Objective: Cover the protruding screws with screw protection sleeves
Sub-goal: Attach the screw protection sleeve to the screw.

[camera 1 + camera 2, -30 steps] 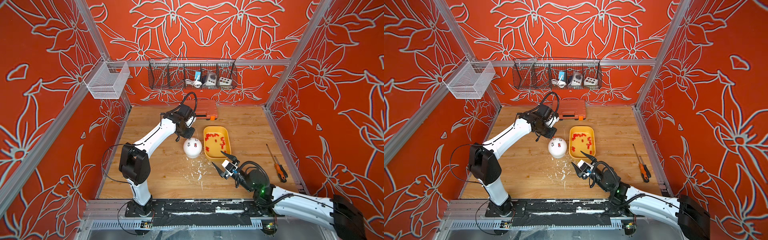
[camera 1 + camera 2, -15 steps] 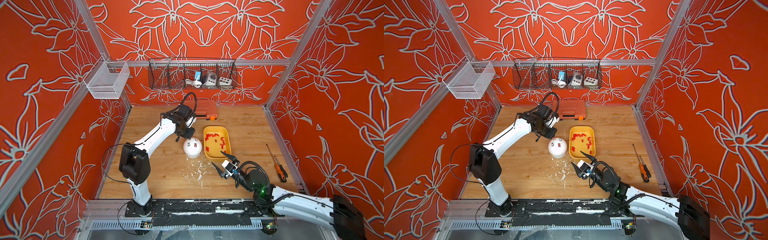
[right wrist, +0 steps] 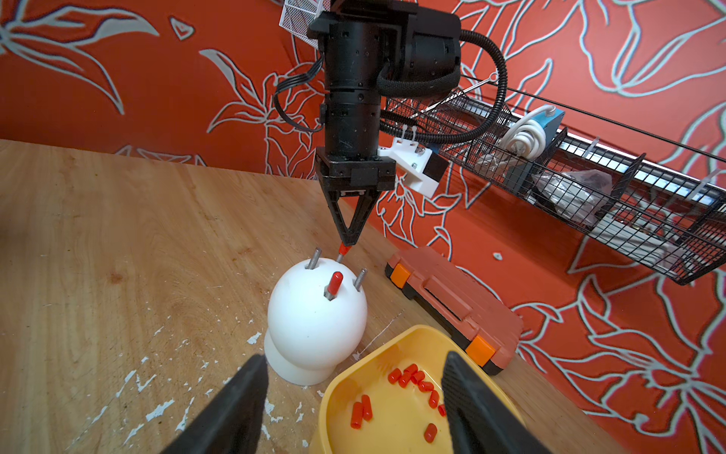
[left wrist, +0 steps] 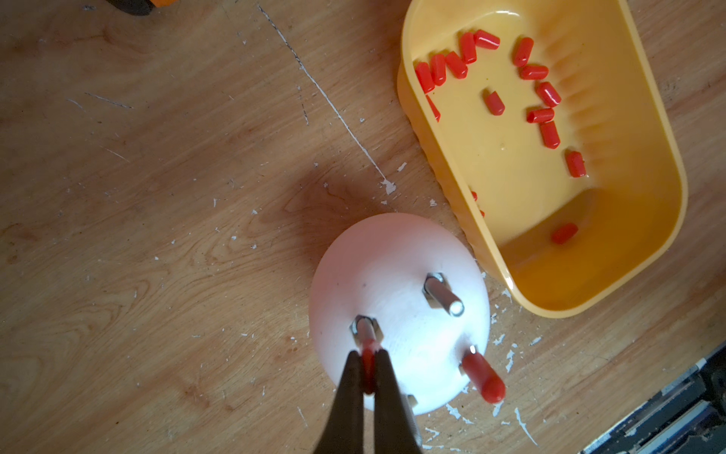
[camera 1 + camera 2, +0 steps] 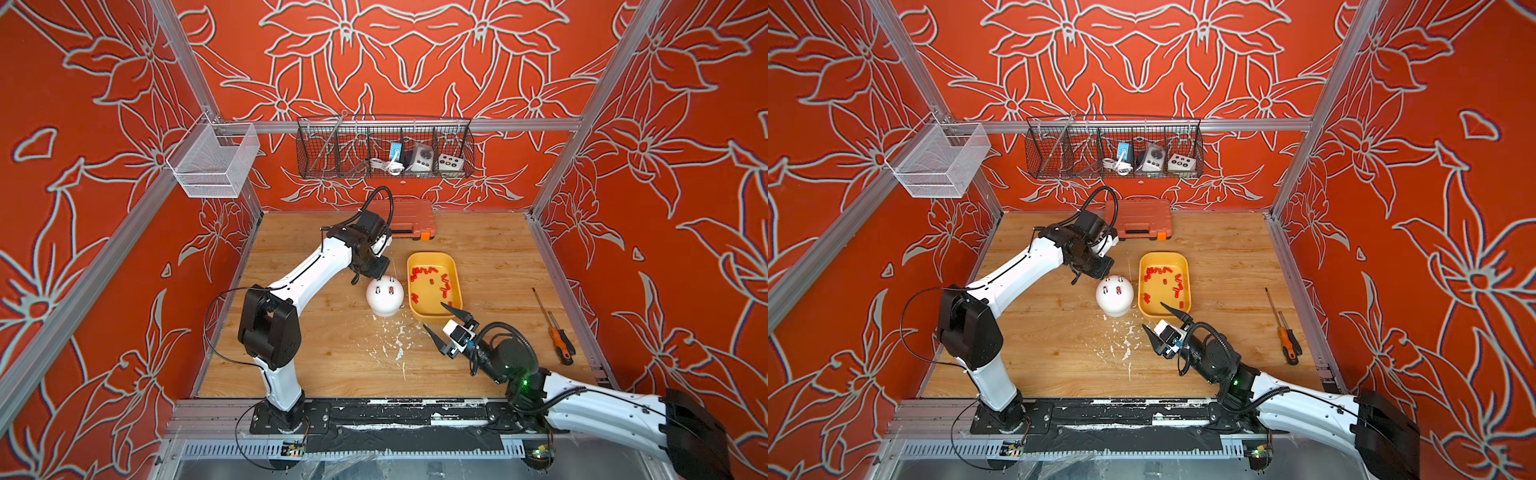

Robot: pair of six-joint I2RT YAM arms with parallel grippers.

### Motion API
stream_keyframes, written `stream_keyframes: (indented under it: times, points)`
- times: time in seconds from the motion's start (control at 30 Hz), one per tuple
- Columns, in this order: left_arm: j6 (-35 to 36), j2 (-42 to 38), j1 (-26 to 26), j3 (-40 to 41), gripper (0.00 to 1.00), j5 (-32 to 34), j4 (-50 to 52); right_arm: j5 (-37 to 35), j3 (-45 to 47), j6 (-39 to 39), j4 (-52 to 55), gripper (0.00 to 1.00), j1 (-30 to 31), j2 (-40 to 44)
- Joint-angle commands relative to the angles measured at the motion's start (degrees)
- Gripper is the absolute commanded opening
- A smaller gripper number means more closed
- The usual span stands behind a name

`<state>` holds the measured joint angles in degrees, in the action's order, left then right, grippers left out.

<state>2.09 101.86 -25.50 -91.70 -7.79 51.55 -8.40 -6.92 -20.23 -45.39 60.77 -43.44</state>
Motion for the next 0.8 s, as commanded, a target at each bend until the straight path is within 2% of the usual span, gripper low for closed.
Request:
stream_keyframes:
  times: [0.0,0.4,0.77]
  points:
    - [-0.37,-0.77,0.01,1.14,0.00,0.50,2.06,0.76,-0.02,-0.34,-0.58,0.72,-0.06,0.22]
    - [-0.51,-0.19,0.01,3.04,0.00,1.07,0.65,1.10,-0.02,-0.11,-0.58,0.71,-0.13,0.40]
    - [-0.86,-3.19,0.01,1.97,0.00,1.33,0.53,1.03,0.10,-0.12,-0.67,0.71,-0.15,0.43]
